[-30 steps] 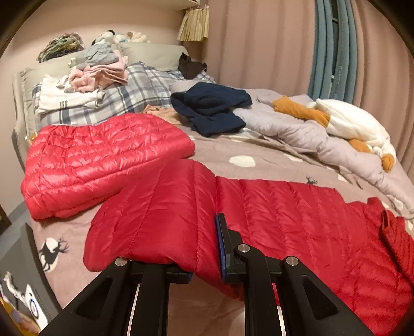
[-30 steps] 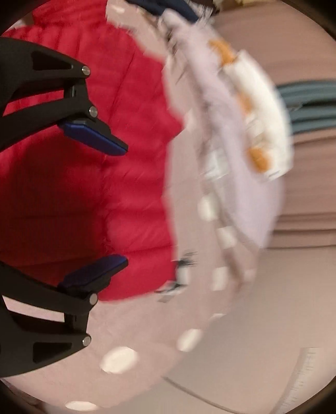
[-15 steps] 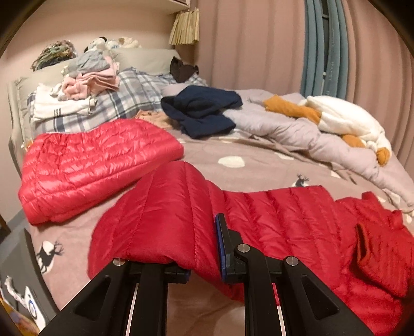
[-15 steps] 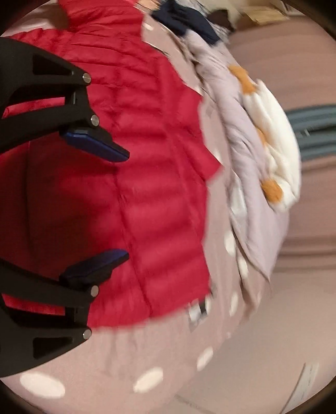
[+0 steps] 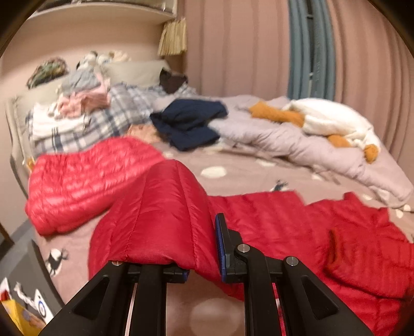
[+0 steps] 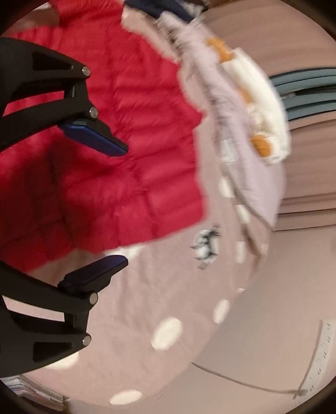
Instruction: Fold large clothes
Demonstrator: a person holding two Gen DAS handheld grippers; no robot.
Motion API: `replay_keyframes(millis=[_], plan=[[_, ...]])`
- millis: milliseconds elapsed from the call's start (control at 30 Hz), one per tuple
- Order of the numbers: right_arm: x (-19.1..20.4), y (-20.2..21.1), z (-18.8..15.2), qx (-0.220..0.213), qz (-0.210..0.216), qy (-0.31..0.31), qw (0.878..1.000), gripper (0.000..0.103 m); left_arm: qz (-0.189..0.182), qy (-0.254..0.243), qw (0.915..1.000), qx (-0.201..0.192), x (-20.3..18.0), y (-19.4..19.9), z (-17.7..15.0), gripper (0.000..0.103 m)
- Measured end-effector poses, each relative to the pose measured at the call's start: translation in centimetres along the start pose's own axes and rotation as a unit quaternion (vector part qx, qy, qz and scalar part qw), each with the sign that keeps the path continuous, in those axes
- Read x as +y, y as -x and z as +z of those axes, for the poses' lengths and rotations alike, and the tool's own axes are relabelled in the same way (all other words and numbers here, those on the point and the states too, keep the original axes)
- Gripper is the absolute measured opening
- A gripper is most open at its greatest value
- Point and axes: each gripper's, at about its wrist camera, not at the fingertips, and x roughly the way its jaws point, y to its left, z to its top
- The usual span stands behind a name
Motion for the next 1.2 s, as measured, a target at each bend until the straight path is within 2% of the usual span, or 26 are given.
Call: replay_keyframes(millis=[167,233,433,500,633,667,700,767,967,1033,1200], plan=[[-1.7,8.3,1.6,-0.1,-0.013,0.019,0.995,0.085,-0.035,-0.029,0.9983,-0.038,-4.1,3.5,0.9,0.015],[-2.6,10.1,1.7,-0.121,-0.024,0.017,0.992,0.086,-0.054,-0.029,0.9973,-0.041,-5.8,4.4,1.0,0.015],[-6.0,14.1,1.3,-0.127,-0.021,-0.017,0.991,0.087,-0.135,-0.061,0.9881,-0.04,-12.6,7.1,0.4,0.015],[-6.6,15.3,0.8,-0.132,-0.018,-0.022,0.991,0.087,-0.166,-0.071,0.9833,-0.02,-15.4,7.2,-0.3,0.015],[-6.9,16.1,0.4,-0.14,-0.014,-0.015,0.99,0.086,-0.187,-0.086,0.9781,0.03,-19.0,6.7,-2.3,0.016],[-7.0,16.0,0.4,-0.14,-0.015,-0.013,0.99,0.085,-0.187,-0.09,0.9771,0.044,-19.7,6.7,-2.9,0.023],[-7.1,15.8,0.4,-0.138,-0.018,-0.012,0.99,0.085,-0.189,-0.092,0.976,0.058,-20.2,6.7,-3.6,0.035],[-7.4,15.5,0.5,-0.132,-0.022,-0.014,0.991,0.085,-0.205,-0.086,0.9722,0.072,-20.1,7.0,-4.4,0.051],[-8.2,15.0,0.2,-0.116,-0.019,-0.032,0.993,0.087,-0.207,-0.075,0.9746,0.04,-18.6,9.8,-5.1,0.084],[-7.7,14.9,0.1,-0.112,-0.015,-0.034,0.993,0.087,-0.214,-0.079,0.9731,0.031,-18.2,10.5,-5.1,0.09],[-5.3,15.0,-0.2,-0.108,0.001,-0.012,0.994,0.087,-0.191,-0.064,0.9792,0.024,-16.9,10.5,-4.0,0.091]])
